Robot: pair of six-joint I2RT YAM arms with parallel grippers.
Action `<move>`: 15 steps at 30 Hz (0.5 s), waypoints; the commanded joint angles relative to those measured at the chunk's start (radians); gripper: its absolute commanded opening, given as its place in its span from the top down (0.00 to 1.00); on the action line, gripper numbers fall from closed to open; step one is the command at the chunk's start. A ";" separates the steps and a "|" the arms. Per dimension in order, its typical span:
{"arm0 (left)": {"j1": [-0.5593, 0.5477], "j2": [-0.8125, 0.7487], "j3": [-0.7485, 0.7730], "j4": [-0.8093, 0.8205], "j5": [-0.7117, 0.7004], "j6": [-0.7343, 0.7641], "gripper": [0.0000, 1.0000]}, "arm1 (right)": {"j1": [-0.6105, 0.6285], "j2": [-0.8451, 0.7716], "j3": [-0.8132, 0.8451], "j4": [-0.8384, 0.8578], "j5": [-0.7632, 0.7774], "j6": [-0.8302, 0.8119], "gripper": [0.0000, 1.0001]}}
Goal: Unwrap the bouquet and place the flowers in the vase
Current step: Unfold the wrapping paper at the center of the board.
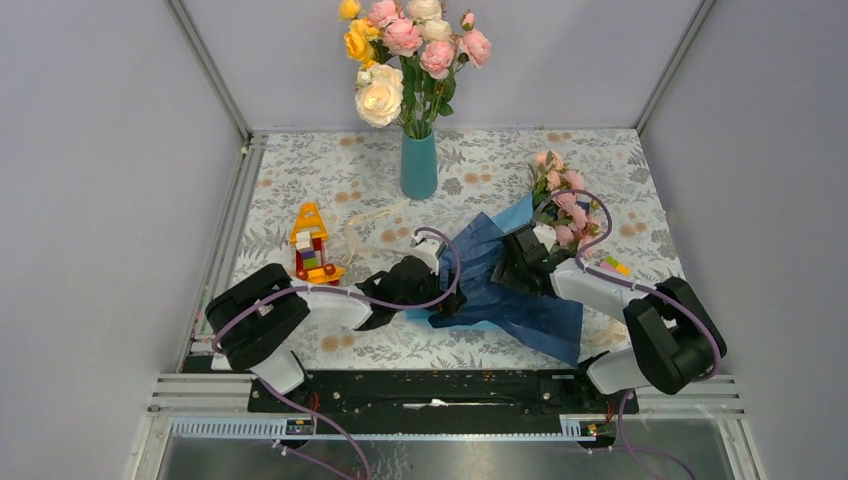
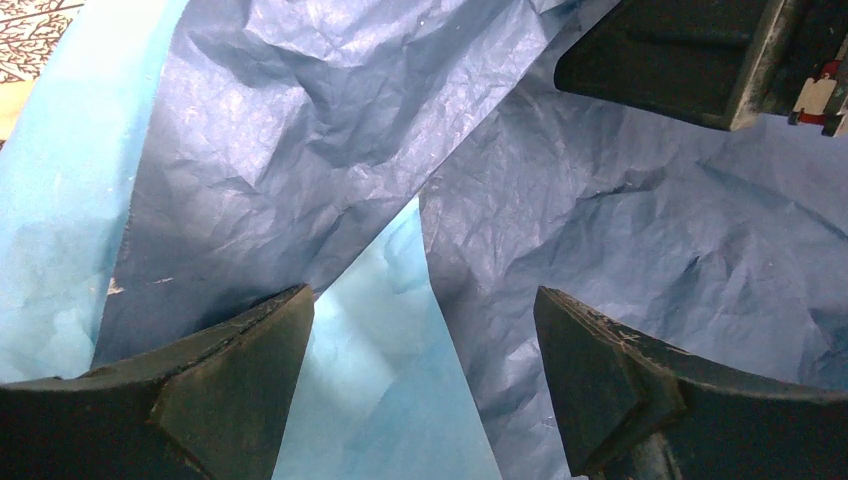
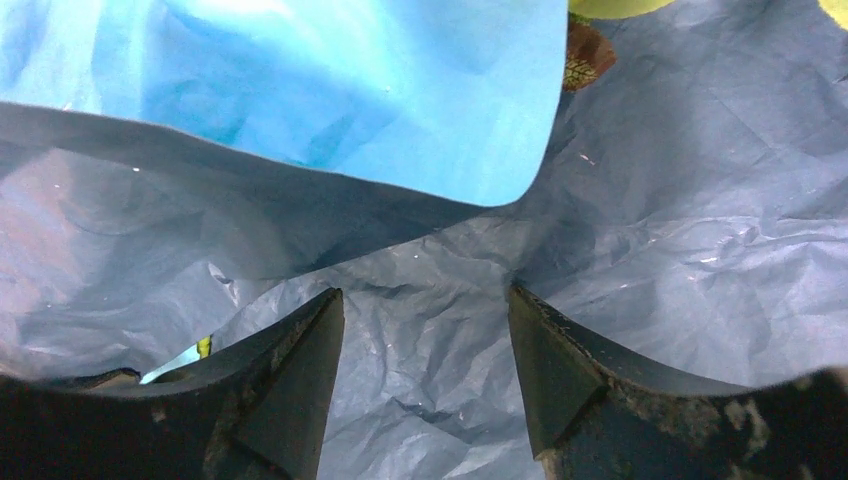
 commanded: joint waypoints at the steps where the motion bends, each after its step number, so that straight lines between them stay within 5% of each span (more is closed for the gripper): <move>1: 0.007 0.012 0.036 -0.025 -0.003 0.081 0.10 | -0.015 -0.026 0.008 -0.061 -0.011 -0.043 0.30; 7: -0.021 -0.101 0.042 -0.055 0.037 0.102 0.11 | -0.016 -0.242 0.000 -0.233 -0.019 -0.104 0.17; 15: -0.189 -0.205 0.137 -0.158 0.001 0.106 0.10 | -0.036 -0.503 -0.005 -0.438 -0.054 -0.120 0.09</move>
